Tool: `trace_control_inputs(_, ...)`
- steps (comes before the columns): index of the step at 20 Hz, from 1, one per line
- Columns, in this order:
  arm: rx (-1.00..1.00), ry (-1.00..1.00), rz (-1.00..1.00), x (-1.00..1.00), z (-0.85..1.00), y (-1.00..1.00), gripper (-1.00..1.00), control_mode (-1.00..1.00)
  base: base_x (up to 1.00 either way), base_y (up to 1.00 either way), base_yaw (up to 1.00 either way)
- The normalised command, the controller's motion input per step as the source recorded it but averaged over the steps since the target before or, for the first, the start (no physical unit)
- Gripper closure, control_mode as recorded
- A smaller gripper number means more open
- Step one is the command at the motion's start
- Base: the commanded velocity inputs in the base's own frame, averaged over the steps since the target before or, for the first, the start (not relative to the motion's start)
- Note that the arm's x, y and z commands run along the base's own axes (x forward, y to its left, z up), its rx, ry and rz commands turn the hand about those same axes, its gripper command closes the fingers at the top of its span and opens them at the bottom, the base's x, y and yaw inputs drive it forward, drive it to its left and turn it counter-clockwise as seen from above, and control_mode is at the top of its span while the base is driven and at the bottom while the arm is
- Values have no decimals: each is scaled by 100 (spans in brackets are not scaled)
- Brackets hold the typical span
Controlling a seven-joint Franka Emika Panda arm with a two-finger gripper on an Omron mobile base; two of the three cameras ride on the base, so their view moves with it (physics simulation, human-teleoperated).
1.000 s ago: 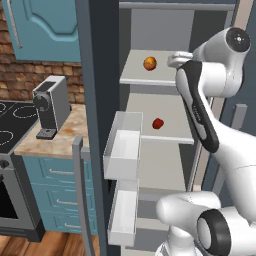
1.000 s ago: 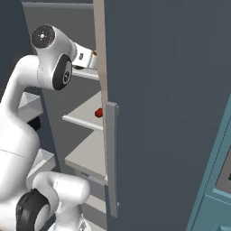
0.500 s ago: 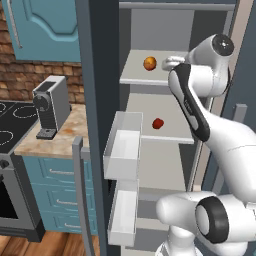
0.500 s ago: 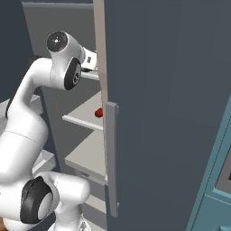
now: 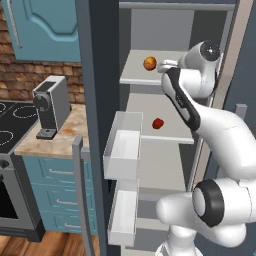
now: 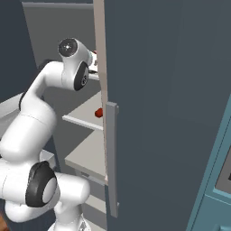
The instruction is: Take the lime and bell pepper from the second highest rack and move them to the highest rack where the peach and lemon wedge are located, to maximize freezer space. Close the freezer door after rearranging.
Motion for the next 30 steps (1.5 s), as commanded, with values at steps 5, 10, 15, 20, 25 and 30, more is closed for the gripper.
trace_control_inputs(5,0,1,-3,54,-9,-16,100,-100,0,0,0)
trace_control_inputs(10,0,6,-4,57,-5,-14,100,-100,0,0,0)
trace_control_inputs(15,0,9,-3,62,-4,-14,100,-100,0,0,0)
trace_control_inputs(20,0,8,-2,60,-14,-10,100,-100,0,0,0)
trace_control_inputs(25,0,0,0,38,-26,0,100,-100,0,0,0)
trace_control_inputs(30,0,0,0,22,-36,0,-100,-100,0,0,0)
